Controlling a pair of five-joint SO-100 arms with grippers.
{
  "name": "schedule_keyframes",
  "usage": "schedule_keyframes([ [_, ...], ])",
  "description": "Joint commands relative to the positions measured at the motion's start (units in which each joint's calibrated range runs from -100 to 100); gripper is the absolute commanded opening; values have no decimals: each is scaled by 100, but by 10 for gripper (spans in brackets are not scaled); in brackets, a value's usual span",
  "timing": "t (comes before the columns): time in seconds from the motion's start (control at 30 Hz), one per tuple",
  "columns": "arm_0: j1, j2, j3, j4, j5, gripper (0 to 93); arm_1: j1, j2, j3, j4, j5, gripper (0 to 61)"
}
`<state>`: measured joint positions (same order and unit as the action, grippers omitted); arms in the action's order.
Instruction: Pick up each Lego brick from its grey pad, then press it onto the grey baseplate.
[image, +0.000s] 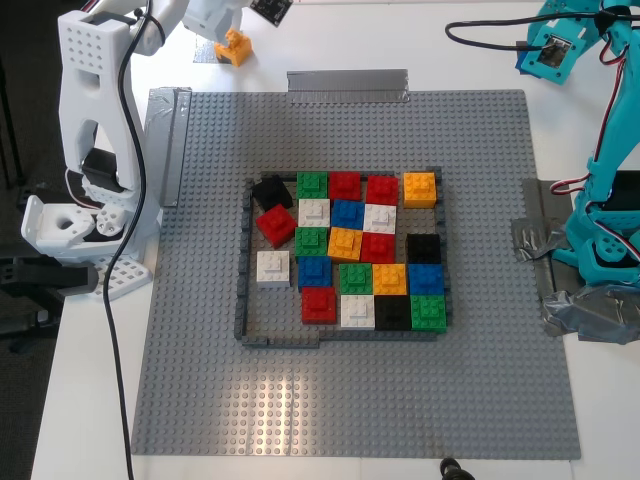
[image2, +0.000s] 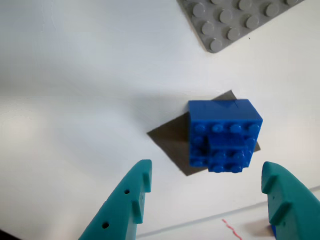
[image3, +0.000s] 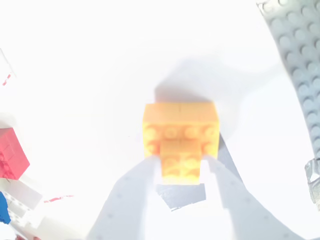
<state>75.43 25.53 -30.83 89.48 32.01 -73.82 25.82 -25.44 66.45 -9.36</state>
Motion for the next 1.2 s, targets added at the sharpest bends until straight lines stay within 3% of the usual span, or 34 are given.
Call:
schedule_keyframes([
  [0.0, -10, -55, 117, -274, -14, 242, 44, -282, -43, -46, -9, 22],
  [0.33, -61, -55, 270, -673, -87, 240, 80, -676, -323, 165, 108, 2],
  [0.5, -140, -55, 279, -705, -122, 240, 167, -1234, -405, 686, 279, 2],
  [1.17, -191, -55, 505, -1177, -263, 225, 1212, -4616, 1257, 3184, 508, 2],
])
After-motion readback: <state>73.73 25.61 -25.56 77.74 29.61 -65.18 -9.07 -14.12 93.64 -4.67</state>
